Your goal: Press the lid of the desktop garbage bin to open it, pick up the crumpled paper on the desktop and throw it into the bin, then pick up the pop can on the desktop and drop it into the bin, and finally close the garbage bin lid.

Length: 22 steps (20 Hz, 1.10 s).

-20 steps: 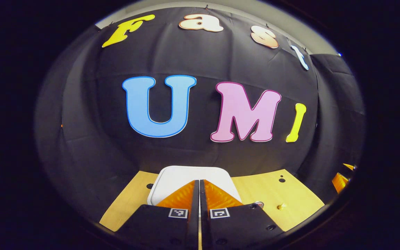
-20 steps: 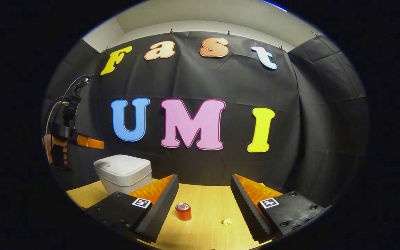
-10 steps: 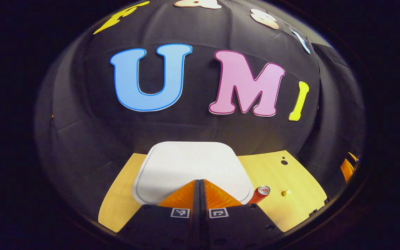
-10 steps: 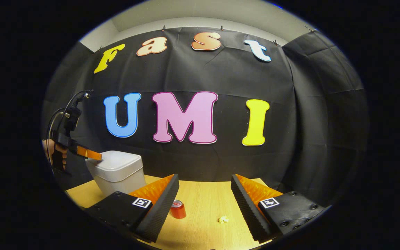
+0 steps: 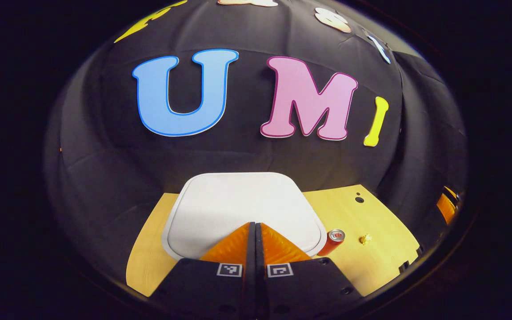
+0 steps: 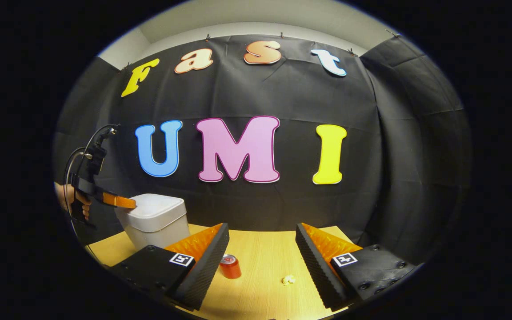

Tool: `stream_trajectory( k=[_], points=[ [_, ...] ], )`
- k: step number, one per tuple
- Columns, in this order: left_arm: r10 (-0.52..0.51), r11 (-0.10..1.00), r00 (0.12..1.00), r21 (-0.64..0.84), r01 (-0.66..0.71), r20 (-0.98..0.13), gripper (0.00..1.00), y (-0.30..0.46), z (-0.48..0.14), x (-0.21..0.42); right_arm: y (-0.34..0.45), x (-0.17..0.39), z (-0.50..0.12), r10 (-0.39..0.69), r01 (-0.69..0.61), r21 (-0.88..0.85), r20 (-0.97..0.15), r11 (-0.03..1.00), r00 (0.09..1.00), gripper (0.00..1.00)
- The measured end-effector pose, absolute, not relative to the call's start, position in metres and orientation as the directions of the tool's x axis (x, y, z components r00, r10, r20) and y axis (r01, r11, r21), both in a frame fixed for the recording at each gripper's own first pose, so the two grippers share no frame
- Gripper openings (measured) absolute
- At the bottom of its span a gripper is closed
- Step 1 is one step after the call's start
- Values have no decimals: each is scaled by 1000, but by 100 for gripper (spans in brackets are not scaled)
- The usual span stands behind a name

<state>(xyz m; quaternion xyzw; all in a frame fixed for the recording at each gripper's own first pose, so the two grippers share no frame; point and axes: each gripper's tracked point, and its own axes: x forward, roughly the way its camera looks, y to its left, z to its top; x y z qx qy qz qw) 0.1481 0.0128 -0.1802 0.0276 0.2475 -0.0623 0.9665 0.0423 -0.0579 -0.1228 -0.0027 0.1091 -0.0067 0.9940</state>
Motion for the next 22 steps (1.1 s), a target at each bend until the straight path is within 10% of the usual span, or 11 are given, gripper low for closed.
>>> stream_trajectory(
  k=[17, 18, 22],
  points=[
    [-9, 996, 994, -93, -1, -110, 10, -55, -60, 59, -78, 6, -96, -79, 71, -43, -216, 997, 973, 97],
    [-24, 995, 995, -100, 15, -93, 13, -62, -59, 51, -78, 5, -99, -81, 70, -53, -226, 996, 971, 96],
    [-108, 989, 989, -107, 98, -97, 80, -80, -84, 28, -63, 1, -114, -20, 0, -71, -285, 997, 958, 97]
  ],
)
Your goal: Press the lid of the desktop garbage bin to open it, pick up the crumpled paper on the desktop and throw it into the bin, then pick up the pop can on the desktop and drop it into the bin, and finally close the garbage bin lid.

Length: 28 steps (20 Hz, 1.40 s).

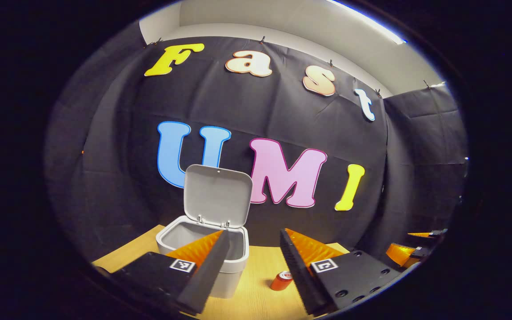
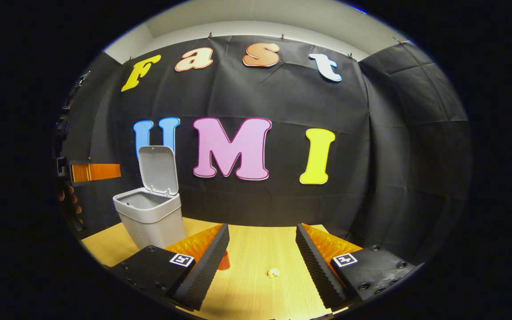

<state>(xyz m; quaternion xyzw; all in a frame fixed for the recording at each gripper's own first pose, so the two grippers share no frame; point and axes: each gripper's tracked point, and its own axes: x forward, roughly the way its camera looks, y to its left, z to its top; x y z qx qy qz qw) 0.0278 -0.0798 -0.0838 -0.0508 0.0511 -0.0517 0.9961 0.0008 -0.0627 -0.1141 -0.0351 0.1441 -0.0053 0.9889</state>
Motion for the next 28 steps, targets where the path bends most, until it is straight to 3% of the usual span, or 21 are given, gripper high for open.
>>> stream_trajectory(
  k=[1, 2, 7, 10, 14, 28],
  points=[
    [-112, 989, 987, -106, 100, -112, 96, -81, -92, 28, -58, 1, -119, 12, -34, -65, -306, 997, 952, 97],
    [-106, 991, 988, -98, 94, -115, 97, -80, -94, 25, -57, 2, -123, 28, -51, -63, -322, 997, 946, 97],
    [-109, 994, 985, 4, 111, -131, 95, -83, -102, 6, -83, 28, -182, -5, -41, -83, -496, 996, 869, 97],
    [-133, 989, 975, 47, 143, -176, 95, -87, -123, -3, -98, 46, -233, -25, -95, -161, -619, 982, 785, 97],
    [-96, 994, 969, 32, 106, -226, 95, -81, -145, -11, -105, 52, -291, 4, -133, -110, -758, 985, 653, 97],
    [44, 999, 926, -1, -48, -374, 95, -53, -204, -17, -154, 74, -457, -60, -26, -73, -944, 997, 326, 98]
  ],
)
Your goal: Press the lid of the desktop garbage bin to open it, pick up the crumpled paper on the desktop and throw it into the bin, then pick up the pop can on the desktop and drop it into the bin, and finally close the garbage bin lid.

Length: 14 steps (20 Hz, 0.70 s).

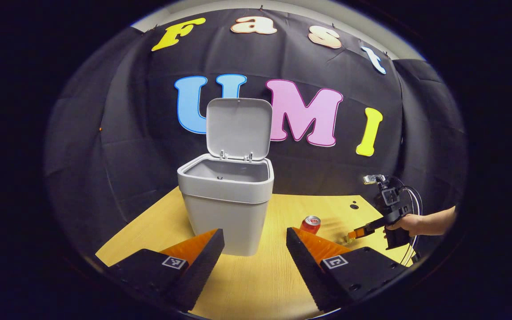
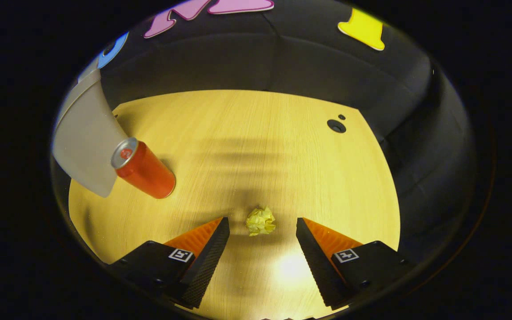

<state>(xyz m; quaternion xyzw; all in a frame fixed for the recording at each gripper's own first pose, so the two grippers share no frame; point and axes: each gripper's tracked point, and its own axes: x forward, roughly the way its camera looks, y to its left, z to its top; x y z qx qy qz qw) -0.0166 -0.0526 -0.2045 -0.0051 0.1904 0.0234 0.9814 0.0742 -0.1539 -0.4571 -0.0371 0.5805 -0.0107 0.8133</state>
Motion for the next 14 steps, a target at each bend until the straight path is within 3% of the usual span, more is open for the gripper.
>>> stream_trajectory(
  k=[7, 9, 10, 11, 12, 13, 14],
  points=[
    [52, 999, 921, 27, -45, -385, 95, -65, -208, -4, -152, 81, -494, -63, 31, -56, -960, 998, 273, 95],
    [49, 998, 924, 42, -35, -379, 95, -69, -204, 2, -152, 80, -499, -45, 57, -31, -964, 998, 261, 60],
    [47, 998, 925, 51, -29, -378, 95, -71, -202, 3, -153, 79, -499, -40, 55, -26, -963, 998, 266, 61],
    [44, 998, 926, 57, -24, -376, 95, -73, -200, 6, -154, 81, -499, -42, 48, -30, -961, 998, 274, 72],
    [39, 998, 927, 57, -19, -374, 95, -75, -197, 8, -156, 79, -497, -45, 41, -35, -962, 999, 268, 59],
    [31, 999, 928, 53, -12, -372, 95, -77, -195, 10, -157, 78, -496, -45, 42, -35, -962, 998, 269, 63],
    [24, 999, 928, 52, -5, -372, 95, -80, -193, 11, -158, 75, -496, -47, 40, -38, -964, 998, 262, 34]
  ],
)
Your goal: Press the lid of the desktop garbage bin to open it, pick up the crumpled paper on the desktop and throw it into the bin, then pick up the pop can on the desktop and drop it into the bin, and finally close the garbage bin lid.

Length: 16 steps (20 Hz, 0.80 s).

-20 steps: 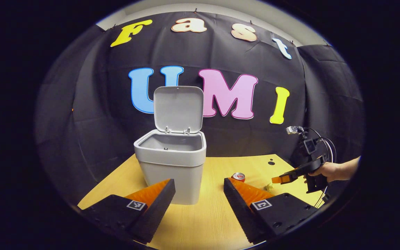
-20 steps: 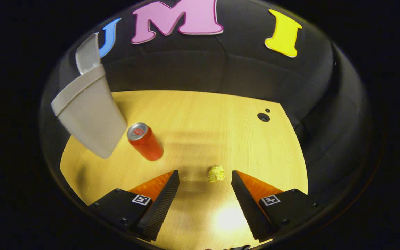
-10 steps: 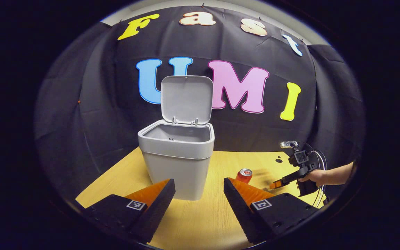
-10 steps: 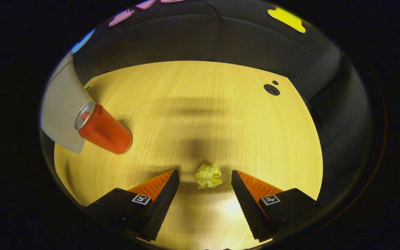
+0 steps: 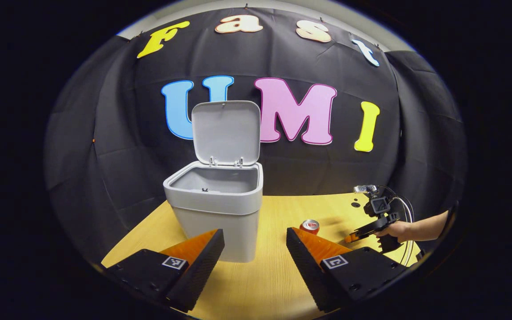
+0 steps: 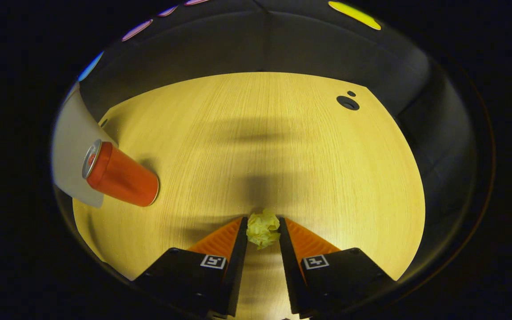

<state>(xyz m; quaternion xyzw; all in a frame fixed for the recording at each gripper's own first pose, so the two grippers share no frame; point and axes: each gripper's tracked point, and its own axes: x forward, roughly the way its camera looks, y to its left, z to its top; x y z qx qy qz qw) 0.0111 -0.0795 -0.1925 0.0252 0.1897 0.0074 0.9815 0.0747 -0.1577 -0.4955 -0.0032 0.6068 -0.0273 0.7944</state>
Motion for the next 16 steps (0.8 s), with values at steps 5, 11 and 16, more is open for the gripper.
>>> stream_trajectory(
  k=[5, 11, 16],
  points=[
    [-8, 996, 933, 75, 38, -359, 95, -78, -180, 13, -154, 94, -445, -60, -1, -66, -913, 998, 404, 47],
    [-32, 998, 951, 50, 50, -306, 95, -59, -155, 16, -112, 139, -319, -4, -30, -28, -797, 999, 604, 47],
    [-15, 999, 958, 30, 24, -285, 95, -28, -146, 13, -35, 192, -222, 126, -86, 93, -686, 992, 717, 47]
  ],
)
